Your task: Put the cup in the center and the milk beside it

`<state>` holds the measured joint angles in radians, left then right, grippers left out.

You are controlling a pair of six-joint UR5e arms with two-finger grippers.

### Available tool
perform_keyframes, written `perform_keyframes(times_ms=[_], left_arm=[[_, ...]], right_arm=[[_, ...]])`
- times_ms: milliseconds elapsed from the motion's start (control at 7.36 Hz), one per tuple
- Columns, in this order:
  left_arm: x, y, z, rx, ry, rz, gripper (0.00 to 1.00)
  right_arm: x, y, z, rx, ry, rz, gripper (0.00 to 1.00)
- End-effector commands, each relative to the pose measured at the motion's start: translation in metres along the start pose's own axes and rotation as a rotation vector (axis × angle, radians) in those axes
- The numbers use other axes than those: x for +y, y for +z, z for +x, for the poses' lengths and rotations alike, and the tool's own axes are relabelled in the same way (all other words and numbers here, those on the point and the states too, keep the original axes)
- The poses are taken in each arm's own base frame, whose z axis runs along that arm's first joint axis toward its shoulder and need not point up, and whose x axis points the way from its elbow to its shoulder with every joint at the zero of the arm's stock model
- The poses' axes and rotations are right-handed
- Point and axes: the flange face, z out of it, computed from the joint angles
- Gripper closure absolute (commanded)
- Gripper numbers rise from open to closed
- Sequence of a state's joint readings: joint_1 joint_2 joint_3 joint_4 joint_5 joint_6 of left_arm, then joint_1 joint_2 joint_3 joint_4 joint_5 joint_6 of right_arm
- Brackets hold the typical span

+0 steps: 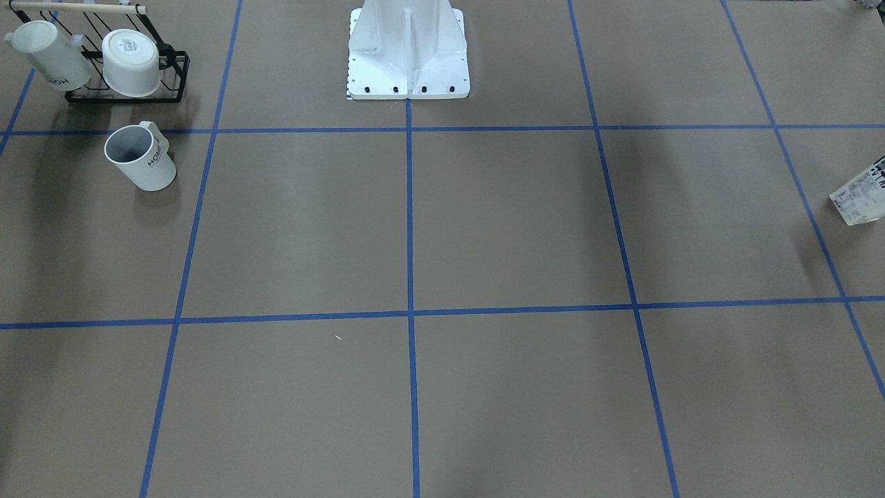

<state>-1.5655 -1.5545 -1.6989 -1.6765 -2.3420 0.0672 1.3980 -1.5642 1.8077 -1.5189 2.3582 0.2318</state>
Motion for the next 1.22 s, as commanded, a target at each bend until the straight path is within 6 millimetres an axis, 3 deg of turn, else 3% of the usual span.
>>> perform_keyframes(times_ms=[0, 272, 544, 680, 1087], left_arm=[[0.004, 0.000, -0.005, -0.026, 0.011, -0.005, 0.01], [0.004, 0.000, -0.007, -0.040, 0.010, -0.006, 0.01], [0.008, -0.002, -0.007, -0.059, 0.008, -0.003, 0.01], [0.008, -0.002, -0.007, -0.060, 0.008, -0.003, 0.01], [0.013, 0.001, -0.009, -0.058, 0.007, -0.006, 0.01]], right_arm=[[0.037, 0.005, -0.072, -0.040, -0.008, -0.037, 0.00], [0.069, 0.021, -0.181, -0.028, 0.092, -0.070, 0.00], [0.099, 0.049, -0.242, -0.003, 0.159, -0.111, 0.00], [0.107, 0.058, -0.258, -0.002, 0.166, -0.096, 0.01], [0.131, 0.085, -0.274, 0.015, 0.108, -0.148, 0.10]])
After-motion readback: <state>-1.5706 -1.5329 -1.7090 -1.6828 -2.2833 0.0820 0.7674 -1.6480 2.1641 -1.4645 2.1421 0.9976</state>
